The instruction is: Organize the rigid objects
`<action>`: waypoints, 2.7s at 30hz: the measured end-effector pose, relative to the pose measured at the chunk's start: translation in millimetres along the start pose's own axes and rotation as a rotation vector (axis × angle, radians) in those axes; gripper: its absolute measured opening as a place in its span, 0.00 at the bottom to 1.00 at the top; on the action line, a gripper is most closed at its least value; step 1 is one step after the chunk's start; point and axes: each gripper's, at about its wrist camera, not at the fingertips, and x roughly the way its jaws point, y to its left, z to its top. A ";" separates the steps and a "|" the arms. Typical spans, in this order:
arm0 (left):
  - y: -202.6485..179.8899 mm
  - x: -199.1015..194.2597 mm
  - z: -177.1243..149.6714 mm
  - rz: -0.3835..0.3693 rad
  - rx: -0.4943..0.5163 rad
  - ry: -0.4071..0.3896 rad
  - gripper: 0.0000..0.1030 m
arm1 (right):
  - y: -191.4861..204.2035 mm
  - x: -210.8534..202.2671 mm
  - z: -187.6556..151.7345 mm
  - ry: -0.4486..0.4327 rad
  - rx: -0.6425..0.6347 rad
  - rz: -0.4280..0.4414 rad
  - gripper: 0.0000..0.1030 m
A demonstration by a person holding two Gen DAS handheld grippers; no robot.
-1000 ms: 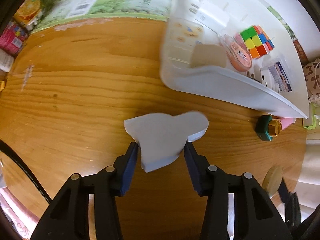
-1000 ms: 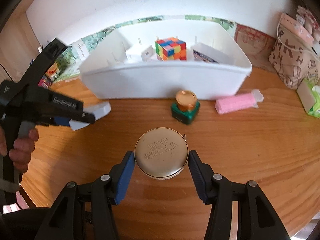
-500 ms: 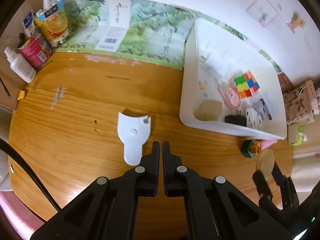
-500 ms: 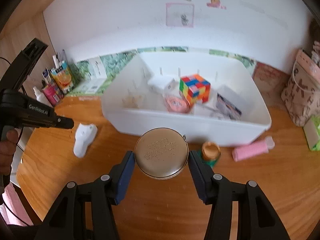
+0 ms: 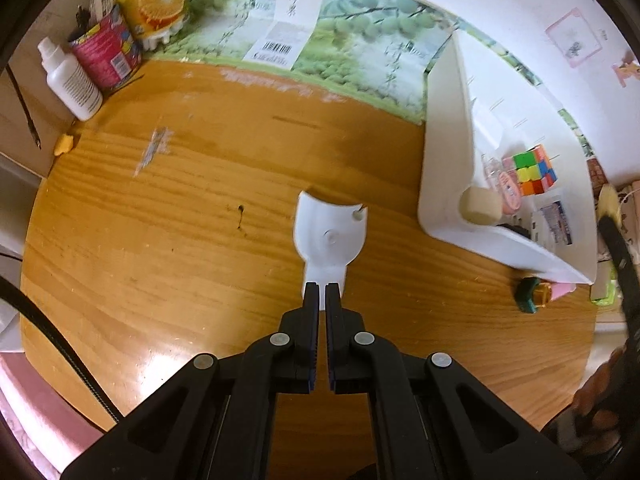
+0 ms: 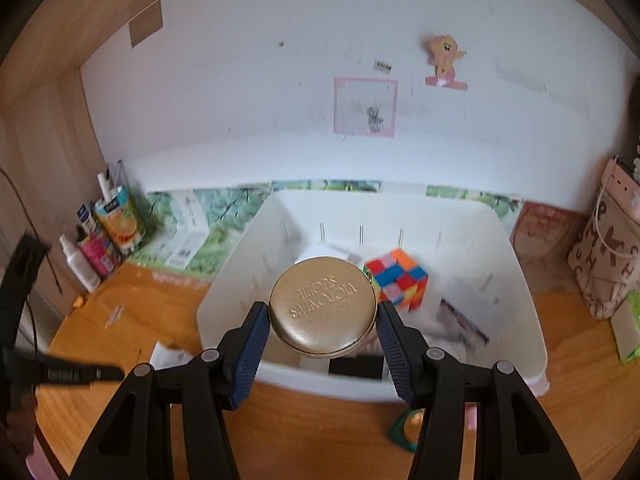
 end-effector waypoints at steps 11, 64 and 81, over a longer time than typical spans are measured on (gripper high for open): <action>-0.4 13.4 0.2 0.035 -0.007 0.042 0.15 | -8.5 10.9 -4.3 0.028 0.060 0.030 0.73; -8.8 79.6 10.1 0.129 0.105 -0.007 0.74 | -101.9 40.3 -120.8 0.378 0.636 -0.007 0.64; -21.9 83.7 16.0 0.151 0.095 -0.140 0.57 | -86.4 54.3 -109.4 0.383 0.447 -0.142 0.43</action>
